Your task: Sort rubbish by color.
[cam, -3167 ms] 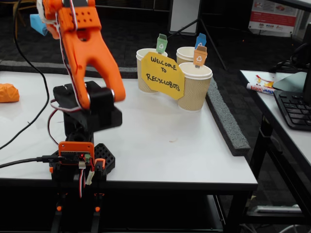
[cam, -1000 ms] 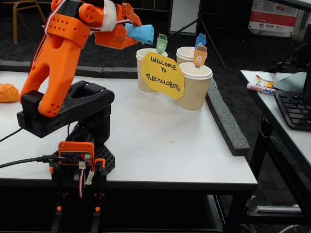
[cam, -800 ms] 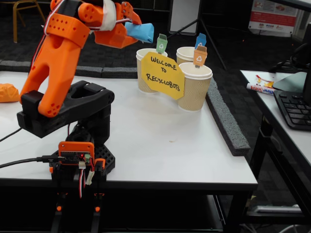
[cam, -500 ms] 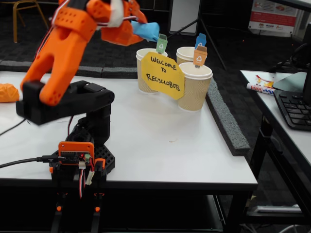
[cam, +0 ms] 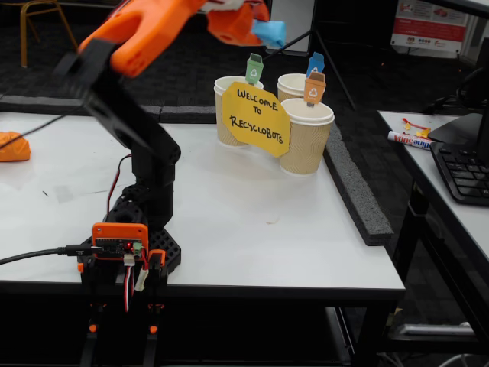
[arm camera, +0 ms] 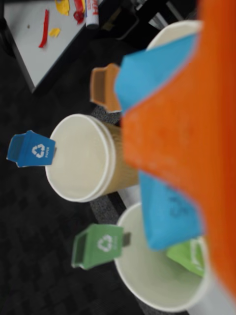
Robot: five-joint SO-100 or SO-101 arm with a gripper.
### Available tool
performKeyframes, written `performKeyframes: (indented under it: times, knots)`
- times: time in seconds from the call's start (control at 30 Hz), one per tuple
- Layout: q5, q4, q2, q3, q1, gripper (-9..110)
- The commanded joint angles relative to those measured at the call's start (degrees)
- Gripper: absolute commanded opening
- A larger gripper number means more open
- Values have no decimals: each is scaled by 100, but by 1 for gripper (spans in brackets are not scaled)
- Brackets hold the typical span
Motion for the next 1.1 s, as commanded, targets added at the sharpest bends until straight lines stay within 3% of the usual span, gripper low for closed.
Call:
performKeyframes:
  times: [0.0, 0.57, 1.07]
  knots:
    - [-79, -220, -1081, -1872, 176, 0]
    - [-246, -255, -4948, -5651, 158, 0]
    - [-316, -562, -5432, -6029, -316, 0]
